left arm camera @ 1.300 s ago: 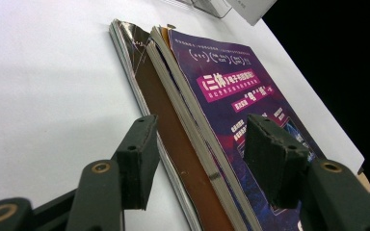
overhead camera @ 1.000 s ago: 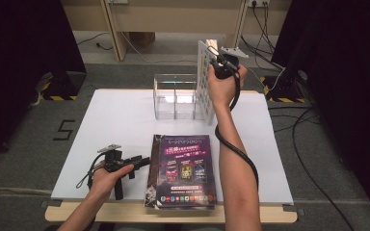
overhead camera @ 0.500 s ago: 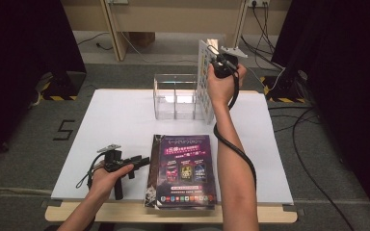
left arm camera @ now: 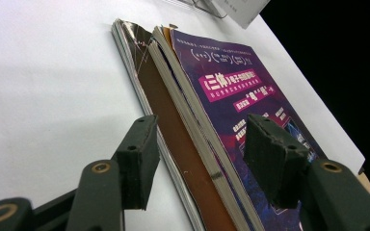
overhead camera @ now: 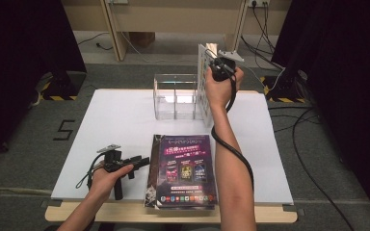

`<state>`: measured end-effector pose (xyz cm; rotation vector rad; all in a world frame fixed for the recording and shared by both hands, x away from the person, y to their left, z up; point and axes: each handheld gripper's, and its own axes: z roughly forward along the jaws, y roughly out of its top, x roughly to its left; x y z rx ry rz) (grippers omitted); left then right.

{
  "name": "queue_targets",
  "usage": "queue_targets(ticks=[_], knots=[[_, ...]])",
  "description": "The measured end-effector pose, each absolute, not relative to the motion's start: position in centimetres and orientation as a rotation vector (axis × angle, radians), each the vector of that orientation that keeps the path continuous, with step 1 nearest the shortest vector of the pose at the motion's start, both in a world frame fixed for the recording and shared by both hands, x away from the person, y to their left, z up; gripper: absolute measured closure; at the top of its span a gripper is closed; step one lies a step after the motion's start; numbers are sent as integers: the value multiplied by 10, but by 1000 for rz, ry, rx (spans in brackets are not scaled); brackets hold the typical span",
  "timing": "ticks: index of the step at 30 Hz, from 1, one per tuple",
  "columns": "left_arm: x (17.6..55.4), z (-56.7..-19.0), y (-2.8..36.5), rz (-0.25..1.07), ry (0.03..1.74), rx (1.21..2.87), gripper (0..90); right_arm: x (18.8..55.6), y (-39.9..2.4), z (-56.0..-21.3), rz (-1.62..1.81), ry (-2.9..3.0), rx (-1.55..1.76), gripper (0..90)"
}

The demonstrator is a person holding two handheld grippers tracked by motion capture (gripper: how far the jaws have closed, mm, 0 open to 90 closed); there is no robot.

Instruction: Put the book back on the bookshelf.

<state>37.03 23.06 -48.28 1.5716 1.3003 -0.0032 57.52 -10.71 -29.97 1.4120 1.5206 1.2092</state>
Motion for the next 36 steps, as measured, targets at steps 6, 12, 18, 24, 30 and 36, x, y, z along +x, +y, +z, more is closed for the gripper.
queue_targets(ticks=[6, 12, 18, 24, 30, 36], knots=[[370, -484, 230, -7, 1298, 1577, 454, 572, -106, -303, 1169, 1506, 1401, 741], [369, -484, 228, -5, 1298, 1574, 454, 567, -109, -307, 1115, 1495, 1401, 736], [368, -484, 226, -9, 1290, 1582, 454, 564, -114, -306, 1104, 1516, 1416, 719], [368, -484, 226, -10, 1291, 1582, 454, 562, -117, -306, 1110, 1523, 1416, 706], [368, -484, 226, -7, 1291, 1579, 454, 562, -118, -305, 1124, 1532, 1417, 694], [368, -483, 226, -8, 1290, 1581, 454, 560, -122, -304, 1152, 1540, 1424, 668]])
